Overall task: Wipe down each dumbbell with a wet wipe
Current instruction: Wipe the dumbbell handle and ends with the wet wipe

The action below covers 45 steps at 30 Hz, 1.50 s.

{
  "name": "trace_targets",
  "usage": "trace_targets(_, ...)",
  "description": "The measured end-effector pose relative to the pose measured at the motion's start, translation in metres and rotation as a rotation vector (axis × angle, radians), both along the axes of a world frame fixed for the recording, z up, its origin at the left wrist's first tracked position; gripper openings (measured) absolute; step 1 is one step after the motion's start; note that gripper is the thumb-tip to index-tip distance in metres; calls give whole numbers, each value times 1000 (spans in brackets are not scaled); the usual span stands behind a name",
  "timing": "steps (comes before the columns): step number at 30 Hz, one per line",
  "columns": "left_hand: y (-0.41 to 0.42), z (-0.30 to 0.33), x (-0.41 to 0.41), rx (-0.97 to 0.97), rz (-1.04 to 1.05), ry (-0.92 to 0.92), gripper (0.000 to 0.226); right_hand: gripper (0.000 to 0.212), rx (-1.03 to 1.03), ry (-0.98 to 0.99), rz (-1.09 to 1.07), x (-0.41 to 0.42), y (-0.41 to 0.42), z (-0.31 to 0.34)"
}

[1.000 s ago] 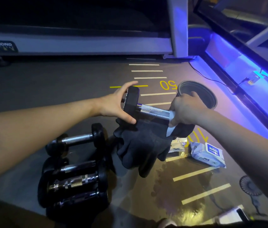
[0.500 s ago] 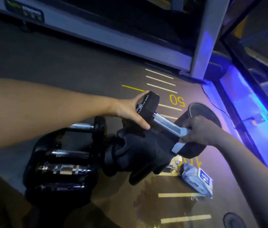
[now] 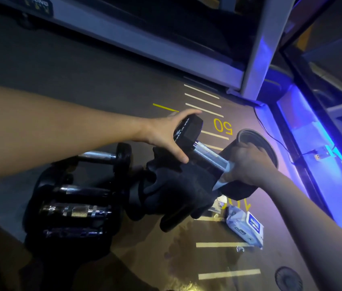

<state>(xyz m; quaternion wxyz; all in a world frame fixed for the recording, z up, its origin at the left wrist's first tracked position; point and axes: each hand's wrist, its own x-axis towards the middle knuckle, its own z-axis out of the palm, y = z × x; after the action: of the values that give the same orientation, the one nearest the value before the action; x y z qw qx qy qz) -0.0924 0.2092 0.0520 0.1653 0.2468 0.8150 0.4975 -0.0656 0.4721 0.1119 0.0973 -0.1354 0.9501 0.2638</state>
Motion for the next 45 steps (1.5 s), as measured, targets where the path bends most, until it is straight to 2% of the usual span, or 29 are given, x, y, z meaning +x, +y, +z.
trace_targets(3,0,0,-1,0,-7,5,125,53,-128,-71,-68,-2,2,8)
trace_targets(5,0,-1,-2,2,-11,1,125,37,-248,-213,-149,-5,4,17)
trace_targets(9,0,-1,-3,6,-14,11,124,21,-395,-376,-221,-12,10,24)
trace_targets(11,0,-1,-4,-1,-17,14,123,26,-384,-359,-221,-13,9,22)
trace_targets(15,0,0,-5,-14,-31,17,123,46,-214,-196,-166,-2,-4,21)
trace_targets(19,-1,1,-5,-26,-38,25,125,47,-111,-117,-119,3,-7,19)
trace_targets(23,-2,2,-4,-46,-43,10,128,40,-23,-202,-91,-3,-5,15)
trace_targets(26,-4,1,-4,-54,-47,16,126,31,-79,-357,-209,-9,-4,20)
trace_targets(28,-4,1,-3,-55,-48,20,125,29,-85,-375,-234,-10,-5,22)
trace_targets(30,-4,1,-3,-59,-44,20,125,39,-8,-256,-153,-5,-10,17)
trace_targets(32,-3,2,-3,-63,-33,26,125,54,114,-48,-49,4,-15,5)
trace_targets(35,-1,2,-2,-70,-29,33,125,47,246,135,48,14,-17,-13)
trace_targets(39,-2,1,-5,-85,-26,21,126,51,187,154,42,13,-15,-13)
trace_targets(45,-2,-3,-8,-92,-32,25,128,75,-46,54,-60,4,-1,-5)
